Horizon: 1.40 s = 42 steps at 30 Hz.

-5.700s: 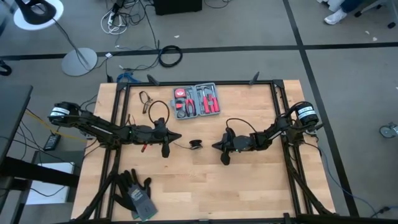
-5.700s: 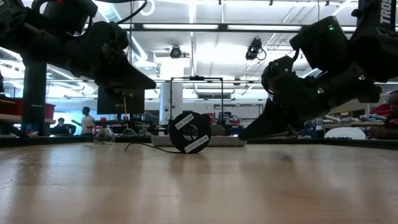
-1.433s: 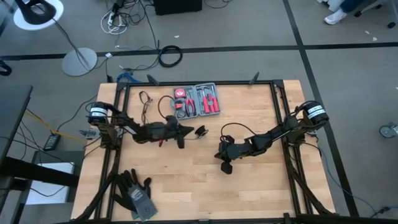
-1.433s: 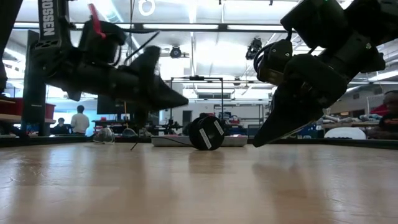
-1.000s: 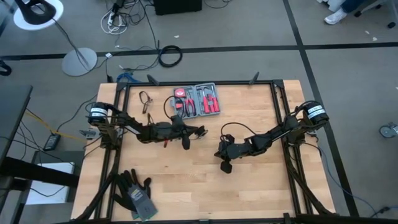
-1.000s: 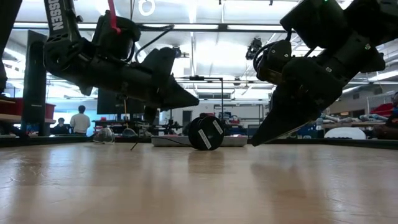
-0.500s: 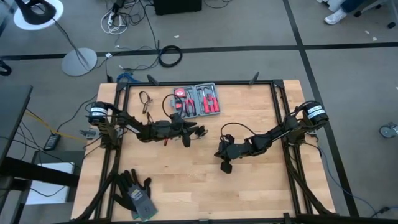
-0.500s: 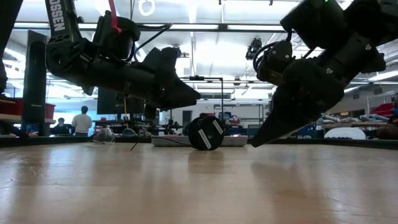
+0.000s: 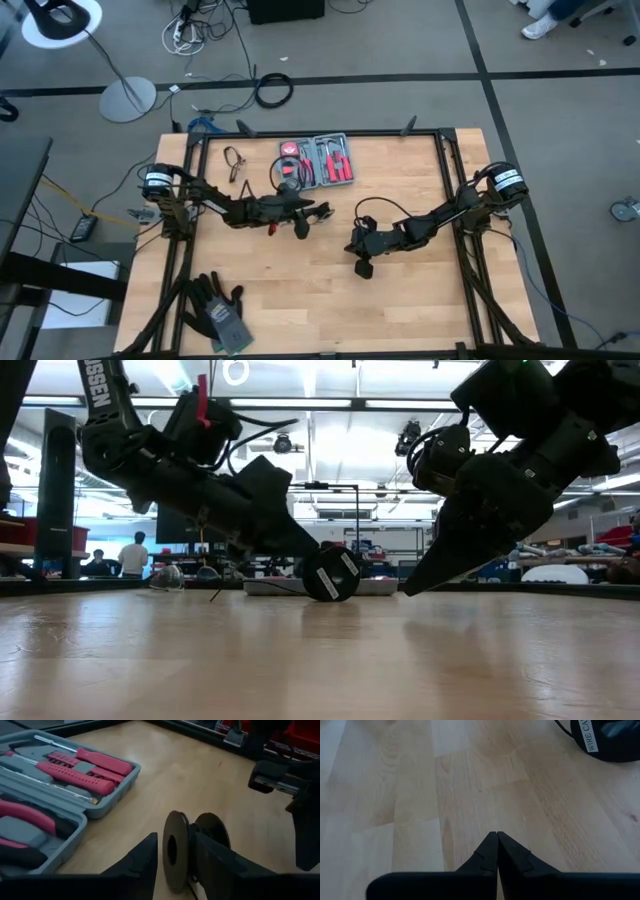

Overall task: Coil cords
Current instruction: Uncoil the black wire from the black spool

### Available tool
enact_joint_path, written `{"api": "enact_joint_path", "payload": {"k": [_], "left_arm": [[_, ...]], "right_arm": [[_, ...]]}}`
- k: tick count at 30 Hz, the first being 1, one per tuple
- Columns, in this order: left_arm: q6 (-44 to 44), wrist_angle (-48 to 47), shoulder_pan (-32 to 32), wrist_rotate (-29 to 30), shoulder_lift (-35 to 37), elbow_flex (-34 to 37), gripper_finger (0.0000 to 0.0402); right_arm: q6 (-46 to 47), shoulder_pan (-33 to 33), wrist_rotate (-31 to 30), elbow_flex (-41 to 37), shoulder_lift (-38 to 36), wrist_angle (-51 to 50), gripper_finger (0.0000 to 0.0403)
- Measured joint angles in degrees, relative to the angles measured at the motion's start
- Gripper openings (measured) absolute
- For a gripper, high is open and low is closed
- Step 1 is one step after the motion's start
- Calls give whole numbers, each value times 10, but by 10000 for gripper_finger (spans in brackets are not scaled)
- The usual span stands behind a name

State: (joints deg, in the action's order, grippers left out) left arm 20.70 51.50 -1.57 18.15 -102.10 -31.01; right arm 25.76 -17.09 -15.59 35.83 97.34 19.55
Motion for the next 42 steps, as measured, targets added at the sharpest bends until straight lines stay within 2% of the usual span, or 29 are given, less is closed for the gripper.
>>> {"api": "enact_joint_path", "payload": {"k": [8,11,14,17,19,42], "left_arm": [[-20,-71,1,0,0,-33,131],[-21,-98,1,0,0,-37,120],[-20,-106,1,-1,0,-41,81],[-27,-107,1,-11,0,-41,23],[-26,-105,1,-14,0,-41,8],[-25,-90,1,-29,0,-41,11]], "right_arm": [[0,0,0,0,0,0,6],[0,0,0,0,0,0,4],[-3,0,0,0,0,1,3],[-4,0,0,0,0,1,5],[-4,0,0,0,0,1,7],[-4,0,0,0,0,-1,4]]}}
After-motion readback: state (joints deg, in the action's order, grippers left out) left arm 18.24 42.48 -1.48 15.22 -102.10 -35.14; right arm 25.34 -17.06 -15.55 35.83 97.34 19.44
